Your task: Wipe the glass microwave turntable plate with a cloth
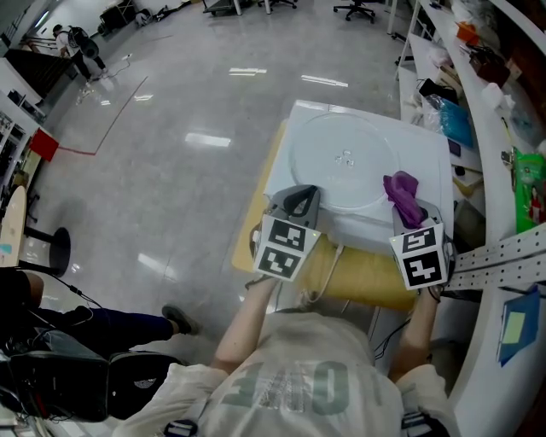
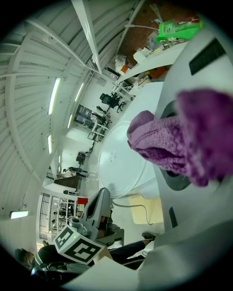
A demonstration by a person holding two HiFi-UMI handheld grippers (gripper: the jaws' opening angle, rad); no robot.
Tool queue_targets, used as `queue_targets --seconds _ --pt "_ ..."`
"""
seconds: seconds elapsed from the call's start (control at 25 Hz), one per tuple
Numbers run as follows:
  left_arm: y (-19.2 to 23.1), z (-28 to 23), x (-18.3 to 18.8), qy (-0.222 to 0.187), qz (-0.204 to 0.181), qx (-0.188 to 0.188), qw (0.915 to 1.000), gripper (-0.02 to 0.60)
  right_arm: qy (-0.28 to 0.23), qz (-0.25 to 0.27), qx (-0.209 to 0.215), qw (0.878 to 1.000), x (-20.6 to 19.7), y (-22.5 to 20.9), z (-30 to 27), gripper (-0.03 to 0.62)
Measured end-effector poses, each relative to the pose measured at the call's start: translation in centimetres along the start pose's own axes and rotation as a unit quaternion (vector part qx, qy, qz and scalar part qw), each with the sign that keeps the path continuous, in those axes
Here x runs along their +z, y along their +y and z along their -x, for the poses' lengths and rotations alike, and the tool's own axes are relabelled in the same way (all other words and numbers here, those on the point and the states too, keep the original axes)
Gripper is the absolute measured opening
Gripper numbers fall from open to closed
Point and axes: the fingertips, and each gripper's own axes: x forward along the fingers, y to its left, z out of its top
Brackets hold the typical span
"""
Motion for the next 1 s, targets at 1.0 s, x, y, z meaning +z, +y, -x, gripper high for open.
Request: queue_targets --seconds 1.0 --pt "-1.3 10.7 10.1 -0.242 0.111 0.013 0.9638 0.0 -0.3 -0.18 -0.117 0.93 1.5 -3.5 13.7 0.058"
